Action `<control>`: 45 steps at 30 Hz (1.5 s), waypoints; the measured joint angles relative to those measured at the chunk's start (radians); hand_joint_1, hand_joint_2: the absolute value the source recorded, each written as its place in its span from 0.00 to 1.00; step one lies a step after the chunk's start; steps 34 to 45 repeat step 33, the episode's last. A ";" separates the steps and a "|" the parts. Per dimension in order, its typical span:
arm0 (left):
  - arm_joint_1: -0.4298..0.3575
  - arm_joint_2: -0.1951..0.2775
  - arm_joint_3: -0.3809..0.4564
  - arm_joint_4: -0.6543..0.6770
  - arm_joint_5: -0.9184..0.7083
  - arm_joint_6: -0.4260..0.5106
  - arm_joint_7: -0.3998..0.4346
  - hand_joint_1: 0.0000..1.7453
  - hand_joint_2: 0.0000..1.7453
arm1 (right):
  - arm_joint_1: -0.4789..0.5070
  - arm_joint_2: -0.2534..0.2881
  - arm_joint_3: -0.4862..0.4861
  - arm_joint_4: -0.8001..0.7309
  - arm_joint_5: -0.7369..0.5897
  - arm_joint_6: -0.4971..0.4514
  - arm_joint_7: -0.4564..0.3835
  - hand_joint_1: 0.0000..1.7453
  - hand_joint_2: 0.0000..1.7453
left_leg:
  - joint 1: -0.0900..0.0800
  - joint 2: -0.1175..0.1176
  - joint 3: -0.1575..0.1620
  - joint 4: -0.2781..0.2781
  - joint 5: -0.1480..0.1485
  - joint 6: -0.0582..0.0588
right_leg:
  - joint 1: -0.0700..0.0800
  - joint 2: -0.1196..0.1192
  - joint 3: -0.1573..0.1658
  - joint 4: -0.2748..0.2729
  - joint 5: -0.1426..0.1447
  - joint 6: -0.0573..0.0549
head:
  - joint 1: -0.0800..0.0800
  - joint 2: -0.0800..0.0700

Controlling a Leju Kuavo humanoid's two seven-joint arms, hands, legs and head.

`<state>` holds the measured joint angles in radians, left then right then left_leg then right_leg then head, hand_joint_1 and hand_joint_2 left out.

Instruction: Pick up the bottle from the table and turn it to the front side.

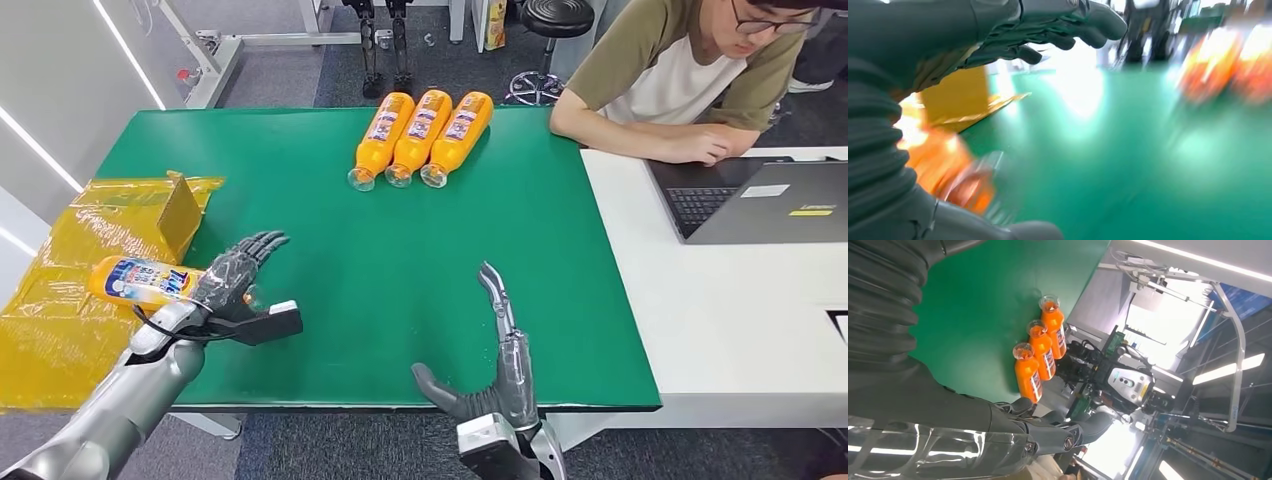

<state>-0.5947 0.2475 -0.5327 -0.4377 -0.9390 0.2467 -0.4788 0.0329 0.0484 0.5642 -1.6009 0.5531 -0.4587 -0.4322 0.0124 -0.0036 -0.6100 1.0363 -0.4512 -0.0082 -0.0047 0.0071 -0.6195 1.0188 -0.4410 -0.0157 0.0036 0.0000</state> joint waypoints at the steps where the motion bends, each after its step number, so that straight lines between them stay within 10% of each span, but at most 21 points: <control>1: 0.002 -0.007 0.018 -0.028 0.044 -0.005 -0.034 0.00 1.00 | -0.001 0.000 0.000 0.001 -0.002 -0.003 0.000 0.00 1.00 | 0.000 0.000 0.000 0.000 0.000 0.000 | 0.000 0.000 0.000 0.000 0.000 0.000 | 0.000 0.000; 12: 0.058 -0.111 0.080 -0.506 0.519 -0.168 -0.198 0.00 1.00 | -0.003 -0.003 -0.001 0.008 -0.027 -0.023 0.000 0.00 1.00 | 0.000 0.000 -0.001 0.000 -0.001 0.000 | -0.001 -0.001 -0.001 -0.001 0.000 0.000 | 0.000 0.000; 25: 0.353 -0.441 0.078 -0.817 1.041 -0.032 -0.222 0.00 1.00 | 0.030 0.003 -0.019 -0.047 -0.032 -0.104 -0.003 0.00 1.00 | -0.001 0.000 -0.002 0.000 -0.004 0.004 | -0.002 0.000 0.000 -0.002 -0.003 0.004 | 0.000 0.000; 45: 0.442 -0.468 0.080 -0.884 0.915 0.105 -0.223 0.00 1.00 | 0.030 0.003 -0.020 -0.048 -0.045 -0.106 -0.015 0.00 1.00 | -0.001 0.000 -0.002 0.000 -0.004 0.004 | -0.002 0.000 0.000 -0.001 -0.003 0.004 | 0.000 0.000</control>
